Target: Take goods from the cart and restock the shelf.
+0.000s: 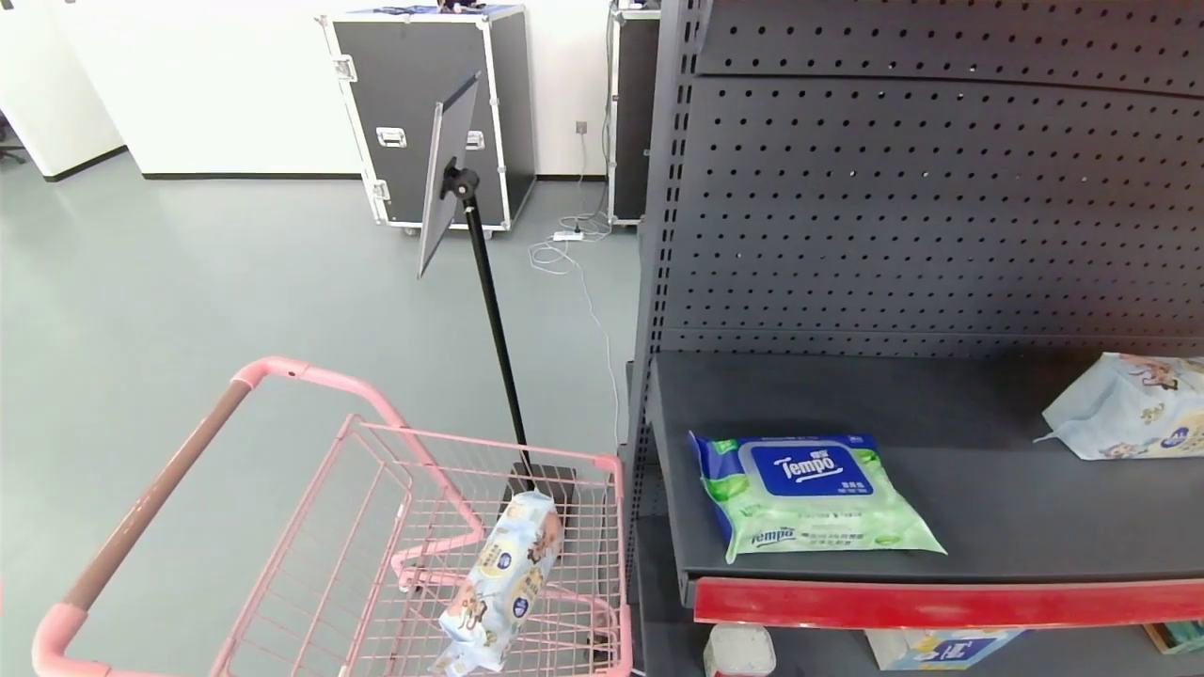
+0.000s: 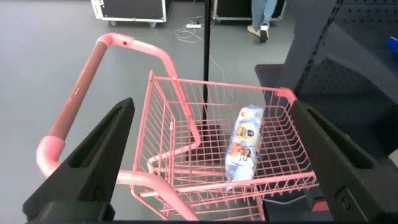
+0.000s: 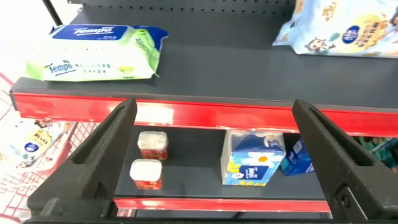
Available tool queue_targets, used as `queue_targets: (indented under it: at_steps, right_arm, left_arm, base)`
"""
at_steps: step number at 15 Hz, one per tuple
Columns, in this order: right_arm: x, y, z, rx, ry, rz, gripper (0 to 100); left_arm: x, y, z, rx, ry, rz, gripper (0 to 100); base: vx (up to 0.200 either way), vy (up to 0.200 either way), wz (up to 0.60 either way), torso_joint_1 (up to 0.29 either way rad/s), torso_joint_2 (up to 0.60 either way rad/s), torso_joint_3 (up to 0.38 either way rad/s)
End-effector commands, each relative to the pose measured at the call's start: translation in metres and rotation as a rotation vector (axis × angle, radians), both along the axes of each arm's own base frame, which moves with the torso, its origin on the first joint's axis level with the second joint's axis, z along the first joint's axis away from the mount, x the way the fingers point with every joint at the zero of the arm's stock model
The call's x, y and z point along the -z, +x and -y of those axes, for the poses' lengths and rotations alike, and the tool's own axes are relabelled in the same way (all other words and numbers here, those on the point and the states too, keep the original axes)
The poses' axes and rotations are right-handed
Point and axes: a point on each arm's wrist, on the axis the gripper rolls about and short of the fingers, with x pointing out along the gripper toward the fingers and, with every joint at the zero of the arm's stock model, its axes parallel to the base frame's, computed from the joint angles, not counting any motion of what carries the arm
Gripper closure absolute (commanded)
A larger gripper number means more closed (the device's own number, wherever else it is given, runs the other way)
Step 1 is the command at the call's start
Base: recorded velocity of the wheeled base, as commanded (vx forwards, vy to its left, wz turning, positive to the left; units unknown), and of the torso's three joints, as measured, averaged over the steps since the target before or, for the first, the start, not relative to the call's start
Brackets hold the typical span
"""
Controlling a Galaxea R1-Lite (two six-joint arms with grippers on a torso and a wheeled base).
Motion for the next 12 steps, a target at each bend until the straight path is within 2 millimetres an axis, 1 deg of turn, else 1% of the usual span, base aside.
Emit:
queue_targets:
  at_steps: [1,5,12]
  right_arm:
    - [0.0000,0.0001,0.0000,0.001,0.000,-0.001,0]
    - [0.0000,0.0000,0.0001,0.003,0.003,-0.001,0]
    - [0.0000,0.0000,0.0001,0.004,0.003,-0.001,0]
  left_arm:
    - [-0.0001,0.0000,0.0000,-0.001,0.000,0.001,0]
    - [-0.0001,0.0000,0.0000,-0.001,0.000,0.001,0]
    - [-0.0001,0.0000,0.0000,-0.001,0.000,0.001,0]
  base:
    - [0.000,0.000,0.00,0.000,0.00,0.000]
    - [0.000,0.000,0.00,-0.023,0.03,0.027]
    - [0.000,0.000,0.00,-0.117,0.28,0.152]
